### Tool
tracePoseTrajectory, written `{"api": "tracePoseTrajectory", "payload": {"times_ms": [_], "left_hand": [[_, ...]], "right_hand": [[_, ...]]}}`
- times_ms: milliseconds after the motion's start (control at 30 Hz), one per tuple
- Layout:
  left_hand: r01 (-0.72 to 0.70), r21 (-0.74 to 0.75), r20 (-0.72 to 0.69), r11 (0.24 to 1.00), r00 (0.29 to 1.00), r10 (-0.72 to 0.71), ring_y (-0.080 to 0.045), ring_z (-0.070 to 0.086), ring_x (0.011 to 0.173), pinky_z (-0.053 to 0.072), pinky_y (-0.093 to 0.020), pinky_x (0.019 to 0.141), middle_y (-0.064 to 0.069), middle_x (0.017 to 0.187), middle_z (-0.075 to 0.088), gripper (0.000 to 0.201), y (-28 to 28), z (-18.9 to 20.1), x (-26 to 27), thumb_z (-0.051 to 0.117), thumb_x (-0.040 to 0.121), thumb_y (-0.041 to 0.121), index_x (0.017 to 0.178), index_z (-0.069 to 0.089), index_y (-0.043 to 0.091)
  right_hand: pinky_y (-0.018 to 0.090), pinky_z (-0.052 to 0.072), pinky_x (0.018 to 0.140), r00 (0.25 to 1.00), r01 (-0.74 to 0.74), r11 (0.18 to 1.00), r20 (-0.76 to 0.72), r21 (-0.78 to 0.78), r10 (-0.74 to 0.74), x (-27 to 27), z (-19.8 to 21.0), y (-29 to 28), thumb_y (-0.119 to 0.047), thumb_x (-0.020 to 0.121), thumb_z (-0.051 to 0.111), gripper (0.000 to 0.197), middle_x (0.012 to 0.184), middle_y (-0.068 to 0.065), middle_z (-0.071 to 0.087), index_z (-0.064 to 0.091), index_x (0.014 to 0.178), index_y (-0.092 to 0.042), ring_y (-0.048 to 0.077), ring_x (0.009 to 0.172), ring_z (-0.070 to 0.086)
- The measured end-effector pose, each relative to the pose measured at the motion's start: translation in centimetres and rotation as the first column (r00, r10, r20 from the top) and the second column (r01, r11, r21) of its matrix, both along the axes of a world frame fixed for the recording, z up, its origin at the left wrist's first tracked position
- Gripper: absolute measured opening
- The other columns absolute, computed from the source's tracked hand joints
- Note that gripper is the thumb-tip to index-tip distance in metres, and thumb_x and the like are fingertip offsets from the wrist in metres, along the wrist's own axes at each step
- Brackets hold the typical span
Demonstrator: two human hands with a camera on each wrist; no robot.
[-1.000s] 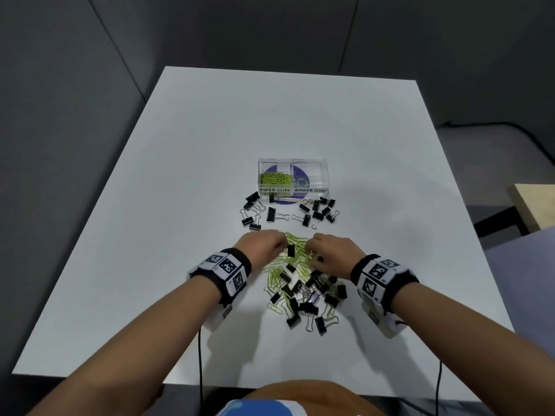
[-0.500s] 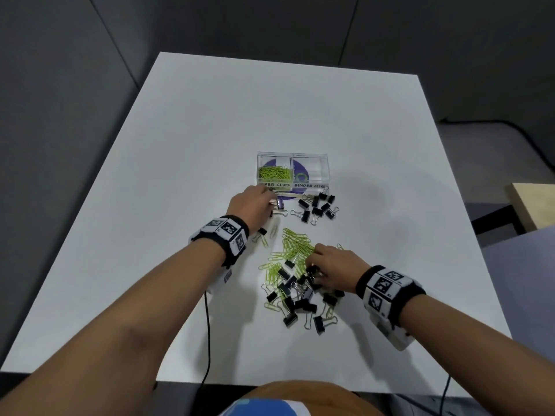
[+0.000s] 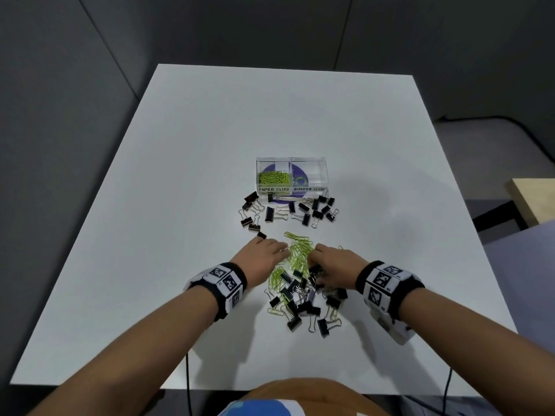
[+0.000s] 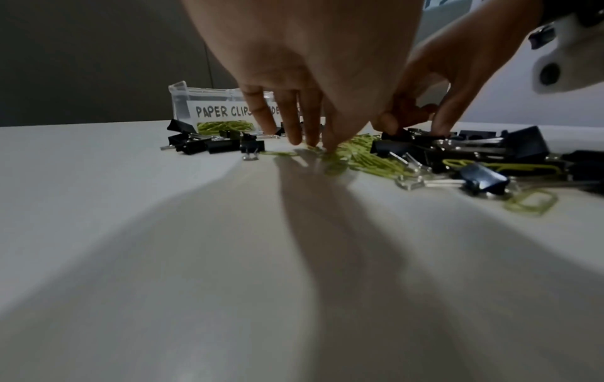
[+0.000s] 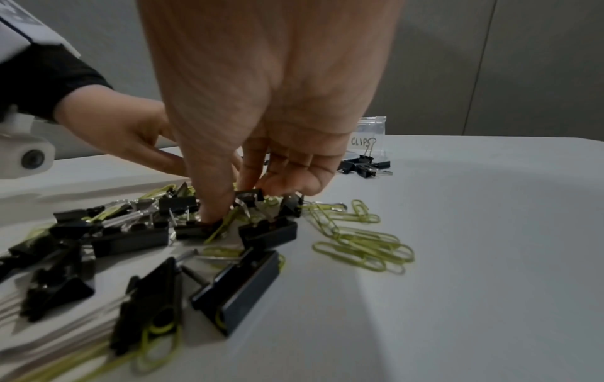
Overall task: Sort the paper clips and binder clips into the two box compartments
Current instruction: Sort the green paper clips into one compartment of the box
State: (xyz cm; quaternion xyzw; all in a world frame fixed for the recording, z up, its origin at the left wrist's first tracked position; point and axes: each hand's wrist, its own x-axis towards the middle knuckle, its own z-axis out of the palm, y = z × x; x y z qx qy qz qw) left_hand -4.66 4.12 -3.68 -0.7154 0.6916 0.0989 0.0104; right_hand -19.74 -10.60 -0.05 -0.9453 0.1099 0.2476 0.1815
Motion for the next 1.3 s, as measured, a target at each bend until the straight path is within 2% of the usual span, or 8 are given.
{"api": "tracePoseTrajectory", "payload": {"times_ms": [167, 300, 400, 600, 767, 867, 1133, 1300], "left_hand": [[-0.263, 0.01, 0.016, 0.965, 0.965, 0.262, -0.025, 0.042, 0.129, 0.036, -0.037, 0.106, -0.007, 0.143, 0.043, 0.047, 0.6, 0.6, 1.4, 0.05, 0.091, 0.007, 0.136, 0.044, 0.019], [-0.272, 0.056, 0.01, 0.961, 0.962, 0.272, -0.026, 0.053, 0.11, 0.048, -0.033, 0.082, -0.008, 0.125, 0.052, 0.034, 0.2, 1.1, 2.9, 0.05, 0.093, 0.01, 0.126, 0.054, 0.014], [-0.291, -0.023, 0.059, 0.956, 0.955, 0.292, -0.026, 0.061, 0.088, 0.051, -0.031, 0.063, -0.008, 0.103, 0.064, 0.019, -0.2, 1.6, 3.7, 0.066, 0.083, 0.011, 0.102, 0.068, 0.013], [-0.035, 0.009, -0.065, 0.999, 0.997, 0.035, -0.023, 0.057, 0.113, 0.048, -0.03, 0.095, -0.008, 0.13, 0.056, 0.038, -0.3, 2.0, 1.9, 0.047, 0.094, 0.006, 0.131, 0.053, 0.014], [-0.002, 0.058, -0.117, 0.998, 0.993, 0.009, -0.029, 0.06, 0.106, 0.051, -0.037, 0.087, -0.012, 0.126, 0.058, 0.042, 0.1, 1.4, 2.3, 0.049, 0.09, 0.0, 0.129, 0.055, 0.014], [-0.015, 0.105, -0.109, 0.994, 0.994, 0.027, -0.026, 0.052, 0.115, 0.046, -0.035, 0.095, -0.009, 0.134, 0.05, 0.038, -0.2, 1.8, 2.2, 0.039, 0.098, 0.009, 0.133, 0.049, 0.014], [0.138, 0.194, -0.164, 0.971, 0.981, -0.107, -0.024, 0.053, 0.108, 0.047, -0.038, 0.085, -0.007, 0.124, 0.051, 0.044, -0.5, 2.7, 0.4, 0.045, 0.094, 0.04, 0.131, 0.047, 0.014], [0.17, 0.229, -0.161, 0.959, 0.978, -0.135, -0.026, 0.051, 0.113, 0.049, -0.039, 0.086, -0.009, 0.127, 0.049, 0.042, -0.9, 2.6, -1.1, 0.048, 0.095, 0.033, 0.132, 0.045, 0.013]], "right_hand": [[0.033, 0.051, 0.082, 0.999, 0.006, 1.0, -0.035, 0.017, -0.006, 0.2, 0.1, -0.1, -0.024, 0.084, 0.064, 0.034, 0.119, 0.003, 0.049, 0.05, 0.115, -0.014, 0.02, 0.096, 0.054], [0.029, 0.044, 0.073, 0.997, 0.071, 0.995, -0.049, 0.075, -0.067, 0.4, 0.2, -0.1, -0.021, 0.085, 0.062, 0.027, 0.112, 0.004, 0.056, 0.048, 0.107, -0.014, 0.016, 0.084, 0.048], [0.03, 0.043, 0.075, 0.992, 0.093, 0.988, -0.094, 0.122, -0.082, 0.4, 0.4, -0.3, -0.018, 0.088, 0.057, 0.023, 0.11, 0.007, 0.062, 0.051, 0.109, -0.013, 0.022, 0.091, 0.056], [0.028, 0.046, 0.079, 0.993, 0.109, 0.981, -0.056, 0.161, -0.101, 1.6, 1.4, -1.6, -0.017, 0.091, 0.054, 0.019, 0.108, 0.008, 0.065, 0.06, 0.107, -0.01, 0.019, 0.088, 0.058], [0.021, 0.041, 0.076, 0.986, 0.148, 0.978, 0.055, 0.148, -0.158, 4.5, 2.9, -3.6, -0.019, 0.093, 0.052, 0.022, 0.108, 0.009, 0.066, 0.062, 0.107, -0.006, 0.012, 0.084, 0.054], [0.023, 0.039, 0.075, 0.967, 0.227, 0.97, 0.1, 0.081, -0.235, 6.6, 2.9, -4.6, -0.018, 0.095, 0.049, 0.023, 0.11, 0.012, 0.065, 0.061, 0.11, -0.004, 0.02, 0.09, 0.058], [0.034, 0.044, 0.092, 0.943, 0.298, 0.954, 0.14, 0.042, -0.301, 8.4, 1.5, -5.2, -0.007, 0.093, 0.047, 0.031, 0.125, 0.012, 0.059, 0.056, 0.123, -0.01, 0.028, 0.11, 0.056], [0.03, 0.043, 0.079, 0.946, 0.283, 0.959, 0.164, 0.008, -0.281, 4.9, 2.1, -6.1, -0.016, 0.09, 0.054, 0.029, 0.121, 0.009, 0.054, 0.053, 0.119, -0.013, 0.022, 0.095, 0.055]]}}
